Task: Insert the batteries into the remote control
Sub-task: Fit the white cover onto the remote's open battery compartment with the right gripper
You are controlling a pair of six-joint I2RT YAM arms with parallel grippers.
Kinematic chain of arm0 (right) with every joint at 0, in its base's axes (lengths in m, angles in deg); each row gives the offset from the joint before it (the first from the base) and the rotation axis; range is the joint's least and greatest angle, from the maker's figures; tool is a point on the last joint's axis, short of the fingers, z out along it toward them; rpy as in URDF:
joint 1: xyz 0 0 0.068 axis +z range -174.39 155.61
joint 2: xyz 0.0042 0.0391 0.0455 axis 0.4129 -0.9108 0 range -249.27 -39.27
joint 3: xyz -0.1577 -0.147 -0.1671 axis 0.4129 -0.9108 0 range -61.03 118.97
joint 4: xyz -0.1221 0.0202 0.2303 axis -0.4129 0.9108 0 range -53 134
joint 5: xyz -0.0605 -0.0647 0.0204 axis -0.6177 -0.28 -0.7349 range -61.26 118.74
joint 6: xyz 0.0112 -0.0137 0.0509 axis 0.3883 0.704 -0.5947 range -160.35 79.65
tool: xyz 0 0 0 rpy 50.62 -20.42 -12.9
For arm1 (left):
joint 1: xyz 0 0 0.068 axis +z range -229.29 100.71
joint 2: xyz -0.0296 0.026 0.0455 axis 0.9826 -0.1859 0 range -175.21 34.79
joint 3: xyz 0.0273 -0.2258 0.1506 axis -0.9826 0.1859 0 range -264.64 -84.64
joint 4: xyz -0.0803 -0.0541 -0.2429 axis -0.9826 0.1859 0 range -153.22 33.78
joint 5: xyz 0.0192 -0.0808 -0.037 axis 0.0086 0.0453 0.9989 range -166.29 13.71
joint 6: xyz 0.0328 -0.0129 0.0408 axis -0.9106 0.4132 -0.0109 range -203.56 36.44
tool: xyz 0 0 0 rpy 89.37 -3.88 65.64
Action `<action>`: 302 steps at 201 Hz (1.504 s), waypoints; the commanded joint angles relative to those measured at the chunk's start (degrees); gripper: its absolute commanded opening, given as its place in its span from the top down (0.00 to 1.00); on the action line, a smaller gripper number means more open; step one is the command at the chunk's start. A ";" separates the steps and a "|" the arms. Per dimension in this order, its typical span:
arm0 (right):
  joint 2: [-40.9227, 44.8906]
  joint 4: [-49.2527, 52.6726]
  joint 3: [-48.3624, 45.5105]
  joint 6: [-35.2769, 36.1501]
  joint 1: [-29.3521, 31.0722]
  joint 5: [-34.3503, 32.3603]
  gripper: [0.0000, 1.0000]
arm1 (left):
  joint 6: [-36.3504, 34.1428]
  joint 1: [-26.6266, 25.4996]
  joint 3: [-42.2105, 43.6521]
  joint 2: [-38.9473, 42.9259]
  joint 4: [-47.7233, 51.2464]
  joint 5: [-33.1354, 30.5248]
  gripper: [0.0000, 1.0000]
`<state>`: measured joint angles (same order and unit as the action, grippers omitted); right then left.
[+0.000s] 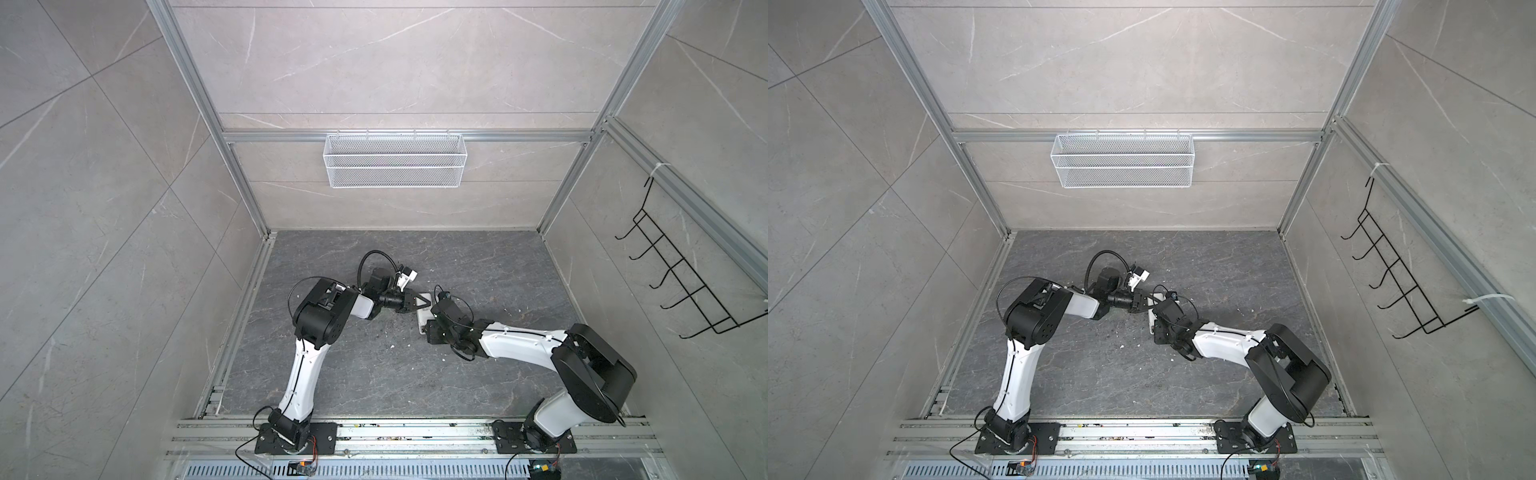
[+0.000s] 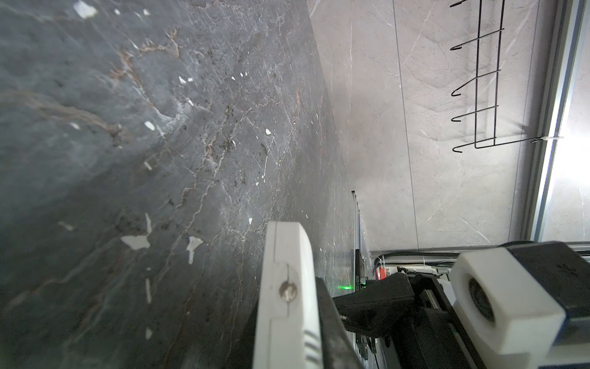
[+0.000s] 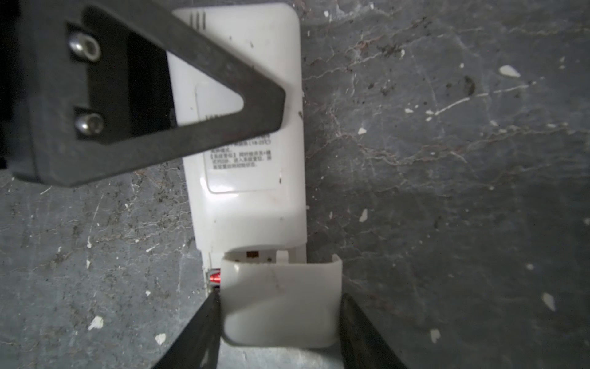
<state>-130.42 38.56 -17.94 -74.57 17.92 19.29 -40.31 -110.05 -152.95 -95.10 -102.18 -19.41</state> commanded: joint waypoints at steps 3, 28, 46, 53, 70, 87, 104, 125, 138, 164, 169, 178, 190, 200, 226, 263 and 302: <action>-1.54 -6.80 -1.47 2.30 0.05 1.98 0.49 | -3.98 -0.50 1.25 0.86 2.40 -2.60 1.00; -1.97 -7.01 -1.59 2.84 0.02 2.48 0.49 | -3.48 -0.40 1.09 0.62 2.31 -2.61 1.00; -1.36 -8.35 -2.75 2.94 0.11 3.04 0.49 | -3.39 -0.35 0.82 0.43 2.53 -2.65 1.00; -1.10 -8.99 -3.28 2.99 0.06 3.04 0.49 | -3.34 -0.35 0.77 0.34 2.55 -2.72 1.00; -1.04 -9.43 -3.67 2.61 0.15 3.32 0.49 | -3.30 -0.40 0.43 0.25 3.06 -2.96 1.00; -1.69 -9.34 -3.58 2.52 0.15 3.32 0.49 | -3.59 -0.36 0.46 0.33 3.53 -3.33 1.00; -3.18 -9.38 -3.28 2.67 0.15 3.30 0.48 | -3.59 -0.39 0.46 0.42 3.67 -3.26 1.00; -5.12 -9.64 -3.10 2.60 0.15 3.48 0.48 | -3.69 -0.43 0.55 0.51 3.72 -3.26 1.00; -6.09 -9.70 -3.01 2.65 0.15 3.48 0.48 | -3.69 -0.36 0.55 0.55 3.72 -3.21 1.00; -6.64 -9.65 -3.03 2.62 0.18 3.18 0.48 | -3.69 -0.43 0.55 0.60 3.74 -3.18 1.00; -6.68 -9.52 -2.88 2.66 0.18 3.06 0.47 | -3.63 -0.37 0.52 0.54 3.75 -3.18 1.00; -6.78 -9.26 -2.60 2.81 0.26 3.04 0.47 | -3.69 -0.38 0.47 0.49 3.79 -3.24 1.00; -7.06 -8.79 -2.03 2.94 0.23 3.04 0.46 | -3.58 -0.36 0.42 0.42 3.80 -3.17 1.00; -7.08 -8.52 -1.73 2.98 0.30 3.12 0.45 | -3.58 -0.39 0.37 0.42 3.76 -3.12 1.00; -6.69 -8.03 -1.64 3.03 0.37 2.95 0.43 | -3.54 -0.41 0.53 0.51 3.80 -3.43 1.00; -5.69 -6.80 -1.29 3.24 0.50 2.69 0.40 | -3.61 -0.42 0.46 0.53 4.07 -3.51 1.00; -4.64 -5.62 -0.66 3.62 0.59 2.51 0.37 | -3.53 -0.38 0.20 0.33 4.39 -3.51 1.00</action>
<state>-134.66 29.42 -19.40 -71.82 18.07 21.95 -40.22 -109.53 -152.97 -94.90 -101.35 -20.59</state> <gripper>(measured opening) 0.627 0.179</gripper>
